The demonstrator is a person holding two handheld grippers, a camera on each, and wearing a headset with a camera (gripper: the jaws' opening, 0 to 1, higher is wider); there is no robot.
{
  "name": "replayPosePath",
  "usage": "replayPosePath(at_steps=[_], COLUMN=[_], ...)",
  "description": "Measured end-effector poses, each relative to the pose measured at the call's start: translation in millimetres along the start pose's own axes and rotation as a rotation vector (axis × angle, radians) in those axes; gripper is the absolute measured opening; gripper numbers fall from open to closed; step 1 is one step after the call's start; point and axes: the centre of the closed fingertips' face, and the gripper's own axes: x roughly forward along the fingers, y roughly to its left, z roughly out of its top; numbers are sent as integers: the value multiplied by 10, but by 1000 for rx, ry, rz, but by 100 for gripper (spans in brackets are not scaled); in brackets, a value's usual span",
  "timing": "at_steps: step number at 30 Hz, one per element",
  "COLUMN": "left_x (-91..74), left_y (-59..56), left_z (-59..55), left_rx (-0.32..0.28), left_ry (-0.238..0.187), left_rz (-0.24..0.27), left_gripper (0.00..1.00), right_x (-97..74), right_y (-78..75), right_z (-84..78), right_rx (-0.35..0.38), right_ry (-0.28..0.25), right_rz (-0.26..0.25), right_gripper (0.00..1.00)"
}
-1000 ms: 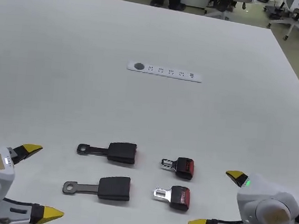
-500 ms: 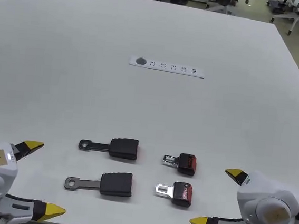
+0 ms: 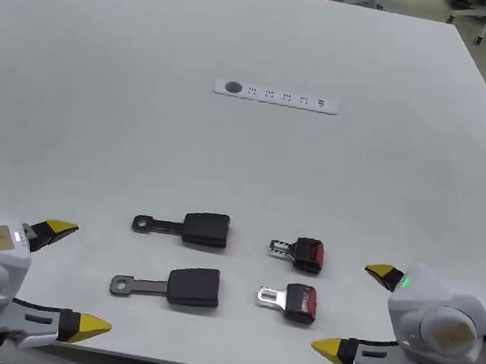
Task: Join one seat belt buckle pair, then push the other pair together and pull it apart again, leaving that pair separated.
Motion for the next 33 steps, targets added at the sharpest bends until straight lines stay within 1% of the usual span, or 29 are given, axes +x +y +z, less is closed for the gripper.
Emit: replayPosePath(at_steps=[1, 4, 7, 9, 11, 15, 18, 20, 22, 24, 25, 27, 29, 30, 32, 33], left_x=[3, 20, 25, 13, 4, -12, -17, 0, 10, 44, 73, 110, 145, 176, 216, 251], left_y=[-11, -57, -98, -111, -98, -74, -87, -110, -125, -149, -180, -216, -235, -257, -259, -272], left_z=[-10, -61, -56, -54, -71, -76, -81, -51, -50, -32, -17, 11, 40, 72, 88, 116], left_rx=[4, 13, 23, 29, 24, 34, 34, 50, 63, 87, 97, 130, 144, 153, 168, 176], left_ry=[6, 31, 42, 43, 49, 59, 72, 76, 86, 97, 112, 121, 125, 126, 128, 130], left_rz=[-8, -36, -48, -57, -59, -53, -62, -72, -83, -98, -114, -137, -148, -160, -171, -180], left_gripper=[86, 84, 83, 81, 81, 79, 77, 75, 73, 72, 69, 65, 64, 64, 63, 63], right_x=[2, 9, 16, 30, 43, 63, 91, 103, 114, 126, 131, 160, 181, 186, 192, 211], right_y=[16, 38, 28, 38, 42, 33, 37, 44, 51, 71, 71, 69, 68, 67, 73, 79], right_z=[-16, -30, -34, -45, -41, 5, 23, 29, 29, 22, 16, 6, -9, -8, 0, -1], right_rx=[-1, -14, -25, -26, -27, -40, -52, -64, -77, -79, -77, -88, -95, -101, -109, -113], right_ry=[9, 17, 17, 25, 27, 16, 16, 17, 20, 23, 27, 30, 37, 40, 43, 44], right_rz=[12, 25, 28, 37, 42, 46, 59, 66, 74, 91, 93, 98, 106, 110, 119, 127], right_gripper=[75, 71, 70, 68, 66, 65, 63, 62, 61, 55, 53, 54, 53, 53, 52, 50])
